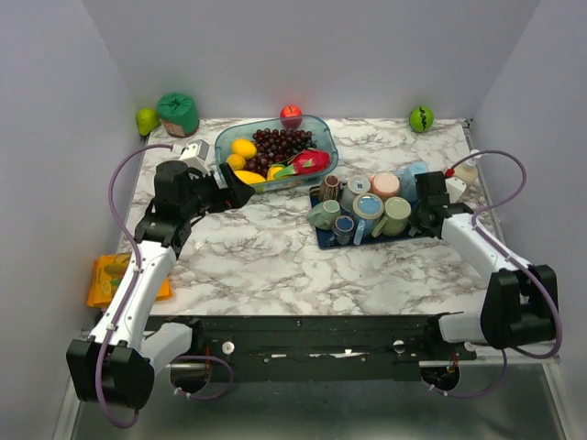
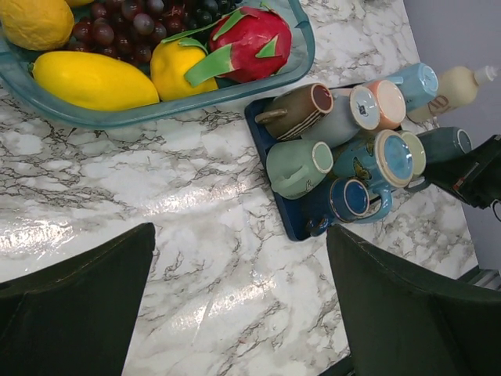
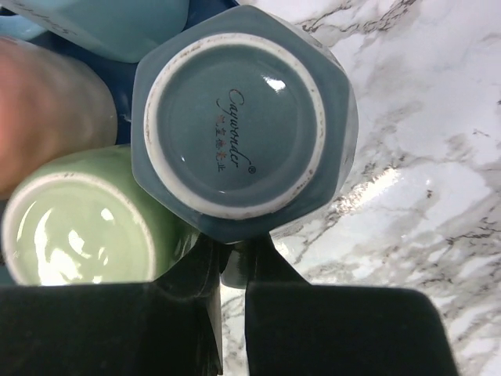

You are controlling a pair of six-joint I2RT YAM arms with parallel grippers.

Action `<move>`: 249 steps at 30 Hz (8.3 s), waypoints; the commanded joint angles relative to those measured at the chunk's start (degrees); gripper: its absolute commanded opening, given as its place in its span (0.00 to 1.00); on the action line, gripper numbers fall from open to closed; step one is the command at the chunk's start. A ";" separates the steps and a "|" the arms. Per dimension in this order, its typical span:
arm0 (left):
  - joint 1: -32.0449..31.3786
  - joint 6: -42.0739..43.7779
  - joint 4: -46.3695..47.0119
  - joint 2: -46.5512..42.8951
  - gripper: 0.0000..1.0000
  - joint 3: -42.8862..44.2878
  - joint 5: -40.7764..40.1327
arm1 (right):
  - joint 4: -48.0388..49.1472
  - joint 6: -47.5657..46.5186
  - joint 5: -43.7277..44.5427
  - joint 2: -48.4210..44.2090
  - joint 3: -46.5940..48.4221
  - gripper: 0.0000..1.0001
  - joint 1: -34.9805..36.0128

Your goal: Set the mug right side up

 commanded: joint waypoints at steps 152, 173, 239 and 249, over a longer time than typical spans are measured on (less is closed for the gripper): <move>1.50 -4.49 -12.54 -3.39 0.99 -6.88 -48.33 | -8.04 2.89 -15.04 -16.92 13.84 1.00 23.76; 1.42 2.10 -11.59 -9.30 0.99 2.53 -1.40 | -12.72 7.46 5.92 -4.69 4.36 0.80 21.13; 1.33 1.93 -8.69 -7.28 0.99 -0.29 0.72 | -3.05 -0.27 6.44 8.23 7.08 0.01 13.92; 1.33 1.75 -8.51 -7.72 0.99 -0.11 1.51 | -6.03 -0.71 4.78 -1.60 8.13 0.01 13.92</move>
